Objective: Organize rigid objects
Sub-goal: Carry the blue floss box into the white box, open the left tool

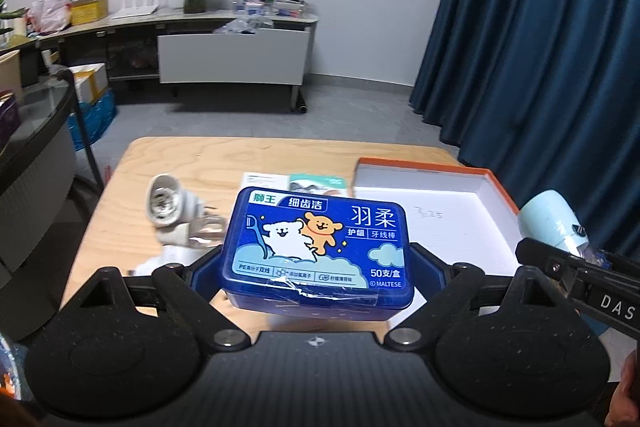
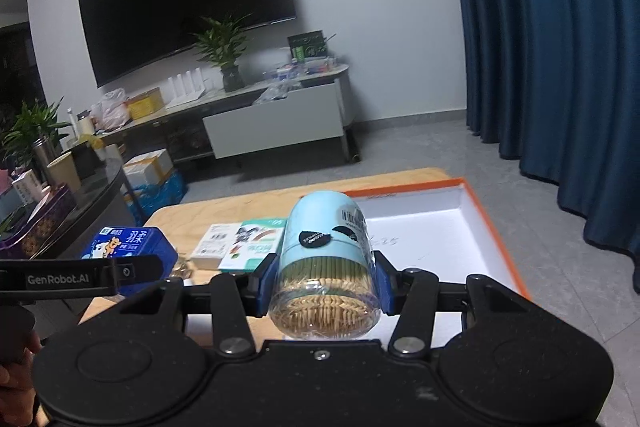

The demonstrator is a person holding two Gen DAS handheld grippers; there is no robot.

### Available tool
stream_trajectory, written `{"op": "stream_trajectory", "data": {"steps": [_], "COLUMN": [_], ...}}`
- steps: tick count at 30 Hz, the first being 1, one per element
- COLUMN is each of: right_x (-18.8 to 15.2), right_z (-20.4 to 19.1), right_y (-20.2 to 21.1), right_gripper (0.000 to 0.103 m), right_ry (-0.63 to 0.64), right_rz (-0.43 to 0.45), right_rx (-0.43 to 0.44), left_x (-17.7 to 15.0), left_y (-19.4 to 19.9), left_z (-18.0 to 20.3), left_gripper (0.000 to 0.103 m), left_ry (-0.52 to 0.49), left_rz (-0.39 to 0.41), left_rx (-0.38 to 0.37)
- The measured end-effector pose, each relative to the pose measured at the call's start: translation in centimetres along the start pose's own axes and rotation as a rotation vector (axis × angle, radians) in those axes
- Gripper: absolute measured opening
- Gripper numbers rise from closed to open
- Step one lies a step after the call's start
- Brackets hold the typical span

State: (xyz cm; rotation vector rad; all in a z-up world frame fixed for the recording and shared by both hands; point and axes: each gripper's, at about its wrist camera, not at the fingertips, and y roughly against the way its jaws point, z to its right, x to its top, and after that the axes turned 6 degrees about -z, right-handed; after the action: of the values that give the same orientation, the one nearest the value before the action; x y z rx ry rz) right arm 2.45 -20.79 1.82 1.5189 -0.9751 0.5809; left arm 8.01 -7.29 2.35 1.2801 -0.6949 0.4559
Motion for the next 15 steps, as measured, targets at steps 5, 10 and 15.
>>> {"op": "stream_trajectory", "data": {"steps": [5, 10, 15], "right_x": [0.1, 0.2, 0.1], "right_z": [1.4, 2.0, 1.6], "right_y": [-0.4, -1.8, -3.3], "right_gripper": [0.059, 0.059, 0.059], "right_ry": [-0.01, 0.0, 0.026], "right_rz": [0.01, -0.003, -0.02], "right_rx": [-0.002, 0.011, 0.027], "left_x": [0.3, 0.6, 0.6], "left_y": [-0.5, -0.2, 0.1], "left_z": [1.1, 1.4, 1.2], "left_gripper": [0.094, 0.094, 0.094], "left_ry": [-0.013, -0.009, 0.011], "left_rz": [0.001, 0.024, 0.042], "left_rx": [-0.012, -0.006, 0.019]}}
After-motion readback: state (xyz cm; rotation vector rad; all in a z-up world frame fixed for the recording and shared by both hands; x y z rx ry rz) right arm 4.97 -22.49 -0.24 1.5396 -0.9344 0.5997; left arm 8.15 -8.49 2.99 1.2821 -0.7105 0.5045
